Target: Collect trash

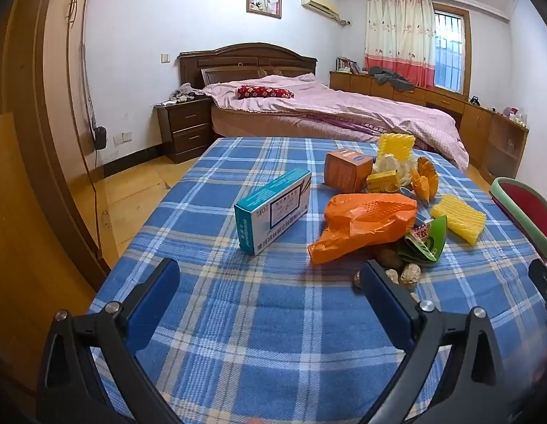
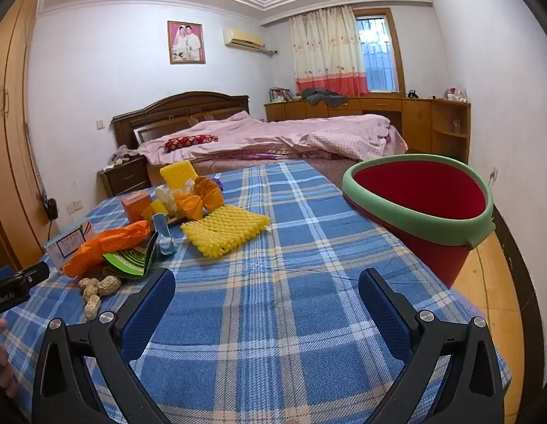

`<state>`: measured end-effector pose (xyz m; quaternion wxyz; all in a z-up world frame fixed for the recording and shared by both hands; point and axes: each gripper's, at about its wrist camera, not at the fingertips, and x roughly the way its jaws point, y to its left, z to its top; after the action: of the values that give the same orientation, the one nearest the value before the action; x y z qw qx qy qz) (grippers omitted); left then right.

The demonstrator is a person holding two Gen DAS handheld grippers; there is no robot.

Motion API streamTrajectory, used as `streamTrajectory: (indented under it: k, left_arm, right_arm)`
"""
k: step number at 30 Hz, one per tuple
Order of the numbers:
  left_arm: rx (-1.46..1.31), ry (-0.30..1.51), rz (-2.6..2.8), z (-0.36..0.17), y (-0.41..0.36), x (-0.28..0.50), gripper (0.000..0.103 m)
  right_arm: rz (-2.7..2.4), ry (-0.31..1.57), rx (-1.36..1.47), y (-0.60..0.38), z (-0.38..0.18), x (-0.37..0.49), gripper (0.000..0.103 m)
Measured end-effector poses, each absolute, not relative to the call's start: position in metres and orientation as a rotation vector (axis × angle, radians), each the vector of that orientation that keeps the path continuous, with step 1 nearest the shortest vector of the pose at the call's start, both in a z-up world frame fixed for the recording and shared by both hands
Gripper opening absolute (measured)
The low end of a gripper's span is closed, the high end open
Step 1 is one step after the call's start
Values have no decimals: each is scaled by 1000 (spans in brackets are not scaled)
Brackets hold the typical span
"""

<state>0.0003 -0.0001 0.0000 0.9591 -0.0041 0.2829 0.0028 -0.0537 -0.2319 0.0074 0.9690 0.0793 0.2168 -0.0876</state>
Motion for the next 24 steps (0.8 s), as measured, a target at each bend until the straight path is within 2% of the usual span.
streamTrajectory:
  k: [24]
  left_arm:
    - [-20,572,6,0,0,1,101]
  right_arm:
    - [-177,433,162,-231,8,-54,103]
